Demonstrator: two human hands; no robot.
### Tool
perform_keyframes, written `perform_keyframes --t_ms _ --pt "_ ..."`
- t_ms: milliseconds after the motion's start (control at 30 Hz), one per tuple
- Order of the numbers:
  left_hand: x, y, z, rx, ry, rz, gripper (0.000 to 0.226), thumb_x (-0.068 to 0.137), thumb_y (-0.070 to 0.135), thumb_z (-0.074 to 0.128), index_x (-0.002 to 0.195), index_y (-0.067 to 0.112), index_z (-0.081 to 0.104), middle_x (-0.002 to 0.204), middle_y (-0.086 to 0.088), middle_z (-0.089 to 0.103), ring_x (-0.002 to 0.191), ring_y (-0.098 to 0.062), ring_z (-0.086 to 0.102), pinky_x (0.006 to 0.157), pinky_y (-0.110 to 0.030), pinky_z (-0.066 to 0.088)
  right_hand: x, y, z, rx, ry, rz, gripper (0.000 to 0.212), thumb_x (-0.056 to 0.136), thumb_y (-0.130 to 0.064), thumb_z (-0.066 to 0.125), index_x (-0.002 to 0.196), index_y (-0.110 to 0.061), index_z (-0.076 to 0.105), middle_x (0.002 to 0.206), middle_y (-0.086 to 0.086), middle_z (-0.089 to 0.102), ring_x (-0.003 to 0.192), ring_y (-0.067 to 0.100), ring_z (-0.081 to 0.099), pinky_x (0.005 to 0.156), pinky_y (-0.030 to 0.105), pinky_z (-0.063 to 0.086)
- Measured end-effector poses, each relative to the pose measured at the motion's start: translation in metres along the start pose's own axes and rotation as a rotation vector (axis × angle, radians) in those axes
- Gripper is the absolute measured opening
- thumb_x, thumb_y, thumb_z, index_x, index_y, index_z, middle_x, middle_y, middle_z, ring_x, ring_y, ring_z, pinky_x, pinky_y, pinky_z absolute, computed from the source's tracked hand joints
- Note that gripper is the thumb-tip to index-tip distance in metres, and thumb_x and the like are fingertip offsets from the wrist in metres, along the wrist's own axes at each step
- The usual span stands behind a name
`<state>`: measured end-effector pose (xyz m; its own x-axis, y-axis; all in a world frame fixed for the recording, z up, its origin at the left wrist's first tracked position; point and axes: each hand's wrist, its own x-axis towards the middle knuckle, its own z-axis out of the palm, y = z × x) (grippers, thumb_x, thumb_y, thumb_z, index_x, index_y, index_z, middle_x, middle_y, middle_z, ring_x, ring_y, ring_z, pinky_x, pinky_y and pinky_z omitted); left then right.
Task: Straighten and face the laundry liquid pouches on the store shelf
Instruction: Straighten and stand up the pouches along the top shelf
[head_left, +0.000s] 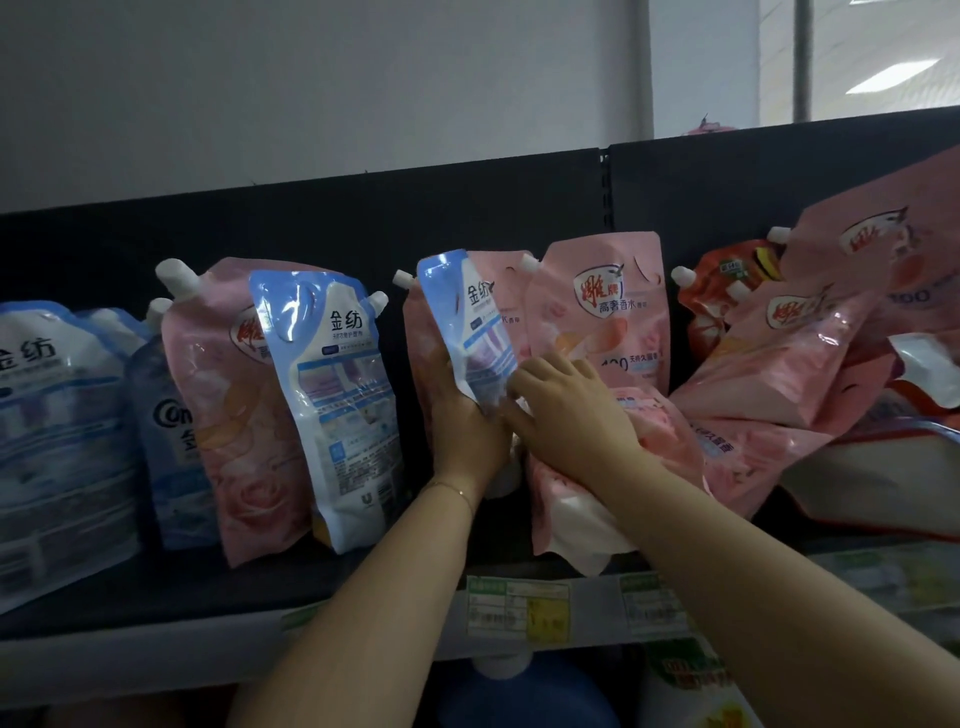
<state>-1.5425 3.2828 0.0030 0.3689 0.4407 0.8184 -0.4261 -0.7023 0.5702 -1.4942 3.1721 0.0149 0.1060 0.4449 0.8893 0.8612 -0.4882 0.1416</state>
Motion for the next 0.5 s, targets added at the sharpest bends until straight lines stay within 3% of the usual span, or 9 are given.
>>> perform_keyframes --t_ms 67,133,200,333,433,500 --pt "0.000 -0.001 0.002 -0.043 0.050 -0.032 0.058 0.083 0.009 0.066 0.112 0.050 0.037 0.112 0.005 0.058 0.099 -0.007 0.062 0.081 -0.022 0.051 0.000 -0.001 -0.002 -0.009 0.012 0.035 0.025 0.081 -0.026 0.044 0.066 -0.013 0.059 0.070 0.002 0.061 0.070 0.027 0.059 0.068 0.034 0.044" --pt "0.000 -0.001 0.004 -0.034 0.115 -0.028 0.049 0.083 0.012 0.066 0.112 0.042 0.040 0.114 0.006 0.056 0.102 -0.010 0.061 0.083 -0.030 0.052 -0.001 -0.002 -0.003 -0.015 0.011 0.056 0.026 0.078 -0.024 0.041 0.062 -0.012 0.058 0.064 0.003 0.058 0.064 0.027 0.057 0.064 0.032 0.045" --pt "0.001 -0.005 0.003 0.010 0.133 -0.038 0.042 0.086 0.012 0.062 0.113 0.037 0.042 0.114 0.008 0.056 0.101 -0.009 0.060 0.084 -0.033 0.053 -0.002 -0.002 -0.004 -0.016 0.021 0.066 0.024 0.076 -0.021 0.043 0.060 -0.011 0.057 0.061 0.003 0.057 0.062 0.027 0.057 0.064 0.032 0.046" --pt "0.008 -0.014 -0.002 0.191 -0.005 -0.200 0.049 0.079 0.015 0.061 0.125 0.024 0.045 0.117 -0.005 0.058 0.097 -0.022 0.062 0.079 -0.030 0.051 -0.002 -0.001 -0.006 0.015 -0.026 0.096 0.016 0.069 -0.009 0.067 0.058 -0.008 0.056 0.060 0.007 0.058 0.059 0.029 0.057 0.063 0.032 0.048" --pt "0.013 -0.003 -0.012 0.409 -0.166 -0.312 0.055 0.076 0.022 0.066 0.127 0.018 0.047 0.114 -0.008 0.057 0.095 -0.025 0.061 0.072 -0.027 0.045 0.003 -0.002 -0.012 0.029 -0.142 0.134 0.011 0.081 -0.013 0.059 0.074 -0.006 0.060 0.080 0.010 0.063 0.076 0.030 0.058 0.064 0.032 0.041" --pt "0.016 0.006 -0.022 0.509 -0.248 -0.324 0.074 0.067 0.031 0.071 0.134 0.018 0.041 0.119 -0.011 0.053 0.102 -0.030 0.059 0.077 -0.031 0.049 0.007 -0.001 -0.016 -0.015 -0.274 0.170 0.014 0.088 -0.019 0.049 0.085 -0.010 0.060 0.095 0.008 0.062 0.087 0.028 0.058 0.065 0.030 0.035"
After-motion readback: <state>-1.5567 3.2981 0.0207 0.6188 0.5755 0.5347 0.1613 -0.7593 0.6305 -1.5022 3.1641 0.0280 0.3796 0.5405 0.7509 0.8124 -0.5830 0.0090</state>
